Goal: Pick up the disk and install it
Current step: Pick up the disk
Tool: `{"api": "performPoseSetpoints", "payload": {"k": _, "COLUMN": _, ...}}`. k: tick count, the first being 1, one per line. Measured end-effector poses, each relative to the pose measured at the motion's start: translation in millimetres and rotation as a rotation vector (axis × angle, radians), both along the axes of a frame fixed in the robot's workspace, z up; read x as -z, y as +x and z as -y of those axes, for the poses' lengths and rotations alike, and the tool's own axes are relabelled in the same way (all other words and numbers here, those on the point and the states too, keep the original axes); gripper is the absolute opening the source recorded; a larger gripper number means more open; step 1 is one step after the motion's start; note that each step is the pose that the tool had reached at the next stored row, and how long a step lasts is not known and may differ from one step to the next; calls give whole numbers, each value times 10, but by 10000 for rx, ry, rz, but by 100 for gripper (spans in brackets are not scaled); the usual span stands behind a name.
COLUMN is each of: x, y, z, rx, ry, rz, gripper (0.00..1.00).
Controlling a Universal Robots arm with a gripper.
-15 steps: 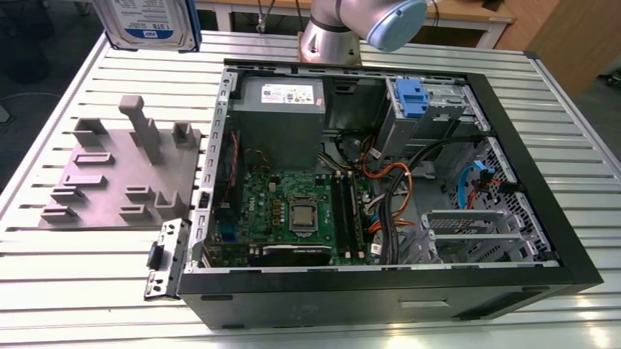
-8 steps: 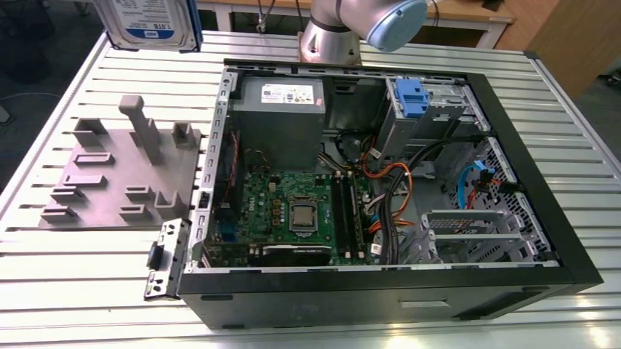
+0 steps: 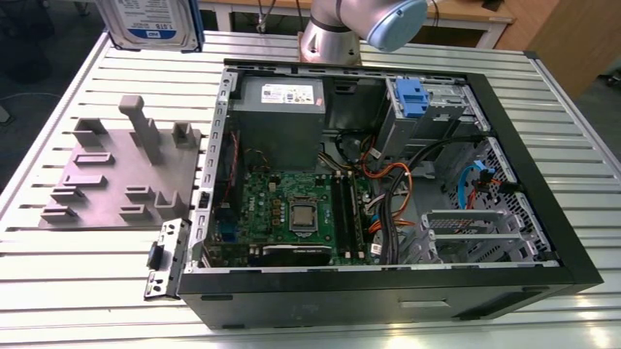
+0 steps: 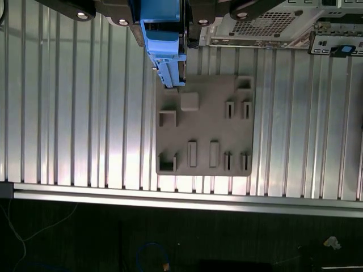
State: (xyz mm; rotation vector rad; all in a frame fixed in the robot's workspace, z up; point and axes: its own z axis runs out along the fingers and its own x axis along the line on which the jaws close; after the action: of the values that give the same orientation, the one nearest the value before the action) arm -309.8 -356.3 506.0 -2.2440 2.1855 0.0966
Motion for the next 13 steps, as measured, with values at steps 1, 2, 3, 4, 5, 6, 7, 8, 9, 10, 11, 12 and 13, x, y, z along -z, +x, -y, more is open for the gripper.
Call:
{"api": "performPoseSetpoints", "payload": {"k": 1, "x": 0, "y": 3, "z": 0, "rx": 1, "ry": 0, "rz": 0, "gripper": 37}}
{"api": "performPoseSetpoints", "payload": {"k": 2, "x": 0, "y": 8, "z": 0, "rx": 0, "ry": 0, "rz": -1, "gripper": 37}}
{"api": "performPoseSetpoints", "payload": {"k": 3, "x": 0, "y": 11, "z": 0, "rx": 0, "ry": -1, "rz": -1, "gripper": 37}}
{"api": "performPoseSetpoints", "payload": {"k": 4, "x": -1, "y": 15, "z": 0, "rx": 0, "ry": -1, "rz": -1, "gripper": 37}}
{"api": "performPoseSetpoints", "payload": {"k": 5, "x": 0, "y": 19, "z": 0, "rx": 1, "ry": 0, "rz": 0, "gripper": 37}}
{"api": "performPoseSetpoints", "payload": {"k": 6, "x": 0, "y": 23, "z": 0, "rx": 0, "ry": -1, "rz": 0, "gripper": 37}}
{"api": "performPoseSetpoints", "payload": {"k": 7, "x": 0, "y": 26, "z": 0, "rx": 0, "ry": 0, "rz": -1, "gripper": 37}}
{"api": "performPoseSetpoints", "payload": {"k": 8, "x": 0, "y": 31, "z": 0, "rx": 0, "ry": 0, "rz": -1, "gripper": 37}}
{"api": "performPoseSetpoints", "payload": {"k": 9, "x": 0, "y": 35, "z": 0, "rx": 0, "ry": 0, "rz": -1, "gripper": 37}}
{"api": "performPoseSetpoints", "payload": {"k": 10, "x": 0, "y": 38, "z": 0, "rx": 1, "ry": 0, "rz": -1, "gripper": 37}}
{"api": "performPoseSetpoints", "payload": {"k": 11, "x": 0, "y": 41, "z": 0, "rx": 1, "ry": 0, "rz": 0, "gripper": 37}}
{"api": "performPoseSetpoints", "payload": {"k": 12, "x": 0, "y": 44, "z": 0, "rx": 0, "ry": 0, "rz": 0, "gripper": 37}}
{"api": "performPoseSetpoints", "payload": {"k": 13, "x": 0, "y": 44, "z": 0, "rx": 1, "ry": 0, "rz": 0, "gripper": 37}}
